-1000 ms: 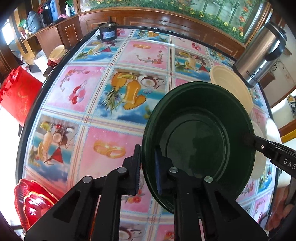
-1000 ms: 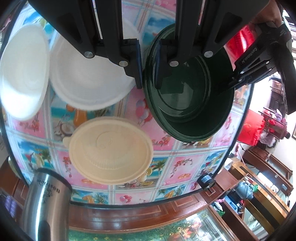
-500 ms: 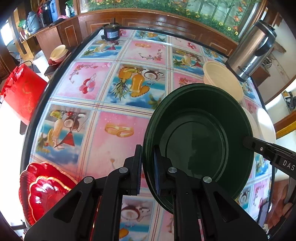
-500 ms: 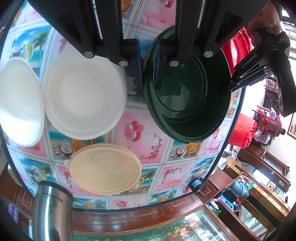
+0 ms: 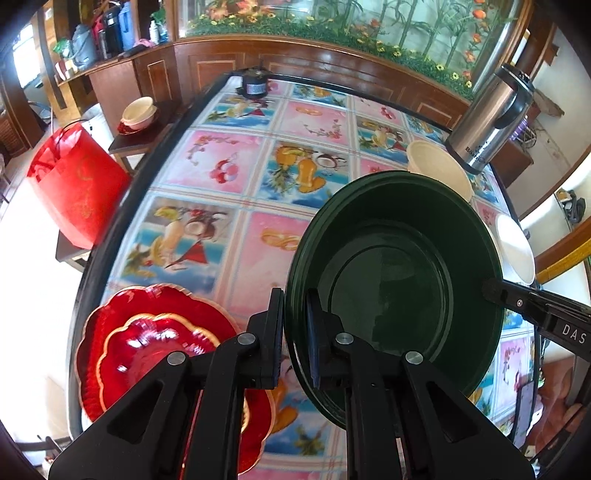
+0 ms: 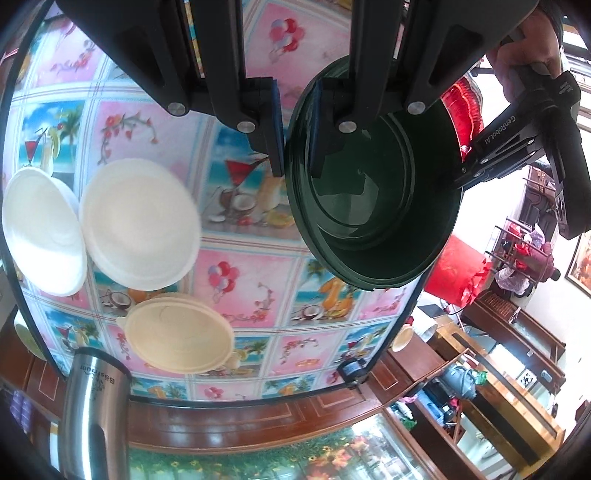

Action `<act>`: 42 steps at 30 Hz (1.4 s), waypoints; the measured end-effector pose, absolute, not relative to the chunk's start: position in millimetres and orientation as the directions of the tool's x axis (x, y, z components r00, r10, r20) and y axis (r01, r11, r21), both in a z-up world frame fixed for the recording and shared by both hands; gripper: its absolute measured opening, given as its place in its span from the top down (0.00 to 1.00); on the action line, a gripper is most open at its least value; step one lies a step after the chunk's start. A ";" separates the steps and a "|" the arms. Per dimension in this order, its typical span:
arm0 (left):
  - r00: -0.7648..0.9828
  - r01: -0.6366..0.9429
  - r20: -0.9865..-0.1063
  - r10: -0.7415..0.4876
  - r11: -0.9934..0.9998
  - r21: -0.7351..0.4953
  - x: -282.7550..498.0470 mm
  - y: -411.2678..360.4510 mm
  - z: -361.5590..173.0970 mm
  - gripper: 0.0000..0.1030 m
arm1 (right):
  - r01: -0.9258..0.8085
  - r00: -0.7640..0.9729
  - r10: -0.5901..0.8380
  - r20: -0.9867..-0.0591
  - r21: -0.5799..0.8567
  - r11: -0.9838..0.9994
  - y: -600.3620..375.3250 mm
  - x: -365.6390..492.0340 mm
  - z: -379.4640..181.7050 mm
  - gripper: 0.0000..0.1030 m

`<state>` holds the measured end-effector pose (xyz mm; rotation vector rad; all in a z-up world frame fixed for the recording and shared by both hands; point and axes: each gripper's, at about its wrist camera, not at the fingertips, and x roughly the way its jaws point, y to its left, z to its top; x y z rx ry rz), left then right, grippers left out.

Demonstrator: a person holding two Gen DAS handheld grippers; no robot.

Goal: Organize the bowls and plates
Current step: 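Lift the green basin with both grippers and carry it over the red plates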

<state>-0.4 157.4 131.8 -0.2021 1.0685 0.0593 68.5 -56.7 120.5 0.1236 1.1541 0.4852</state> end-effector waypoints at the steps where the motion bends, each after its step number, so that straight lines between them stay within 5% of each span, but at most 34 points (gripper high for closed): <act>1: 0.483 -0.151 -0.875 -0.046 0.979 -0.135 -4.5 161.8 132.7 0.90 | -0.308 0.314 0.430 -0.846 0.338 0.889 -53.5 66.0 121.1 0.89; 42: 0.386 -0.313 -0.921 0.050 0.946 -0.080 -102.2 309.1 98.8 0.89 | -0.481 0.167 0.440 -0.882 0.317 0.817 114.4 -0.7 93.1 0.86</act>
